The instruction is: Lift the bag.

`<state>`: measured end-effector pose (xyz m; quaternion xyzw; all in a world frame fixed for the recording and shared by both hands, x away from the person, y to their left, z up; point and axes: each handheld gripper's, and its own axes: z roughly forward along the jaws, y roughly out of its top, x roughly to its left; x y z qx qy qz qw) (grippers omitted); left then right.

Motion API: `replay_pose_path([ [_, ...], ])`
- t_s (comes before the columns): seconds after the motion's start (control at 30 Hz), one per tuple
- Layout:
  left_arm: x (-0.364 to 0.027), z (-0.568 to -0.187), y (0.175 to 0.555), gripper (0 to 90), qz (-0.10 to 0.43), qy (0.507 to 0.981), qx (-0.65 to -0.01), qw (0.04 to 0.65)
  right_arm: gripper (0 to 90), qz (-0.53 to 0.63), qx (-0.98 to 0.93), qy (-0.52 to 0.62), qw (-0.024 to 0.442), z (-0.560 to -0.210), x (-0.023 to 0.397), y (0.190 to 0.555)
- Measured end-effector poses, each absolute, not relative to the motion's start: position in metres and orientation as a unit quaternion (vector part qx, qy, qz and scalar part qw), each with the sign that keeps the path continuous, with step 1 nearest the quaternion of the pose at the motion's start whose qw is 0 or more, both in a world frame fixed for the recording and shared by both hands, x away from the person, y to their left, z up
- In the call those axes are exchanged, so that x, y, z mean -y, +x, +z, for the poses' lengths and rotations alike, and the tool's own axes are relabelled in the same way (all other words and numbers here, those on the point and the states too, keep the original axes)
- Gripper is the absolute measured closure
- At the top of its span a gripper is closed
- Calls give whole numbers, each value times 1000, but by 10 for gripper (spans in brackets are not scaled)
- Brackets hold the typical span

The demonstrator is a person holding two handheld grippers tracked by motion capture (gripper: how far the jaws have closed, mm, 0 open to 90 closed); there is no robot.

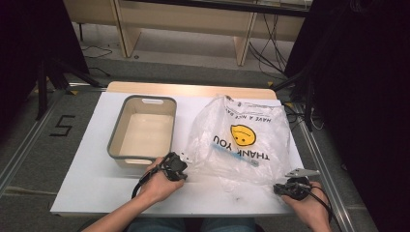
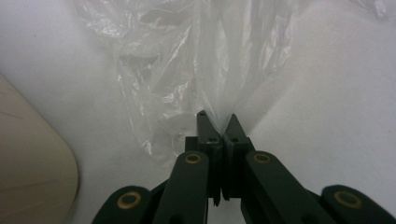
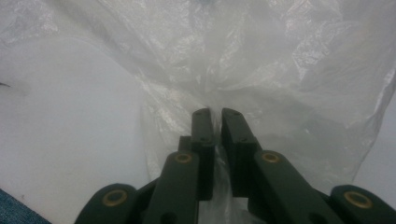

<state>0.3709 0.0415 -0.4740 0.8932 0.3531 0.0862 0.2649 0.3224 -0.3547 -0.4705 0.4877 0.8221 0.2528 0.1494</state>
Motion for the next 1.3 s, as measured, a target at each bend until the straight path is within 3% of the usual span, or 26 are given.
replay_pose_path([
  [0.27,-44,-470,366,892,105,897,-319,287,900,258,-819,490,150,-470,355,322],
  [0.8,-46,-430,348,892,201,848,-222,436,900,289,-810,490,144,-468,351,326],
  [1.3,-48,-396,336,892,274,799,-175,505,900,361,-784,463,202,-437,342,320],
])
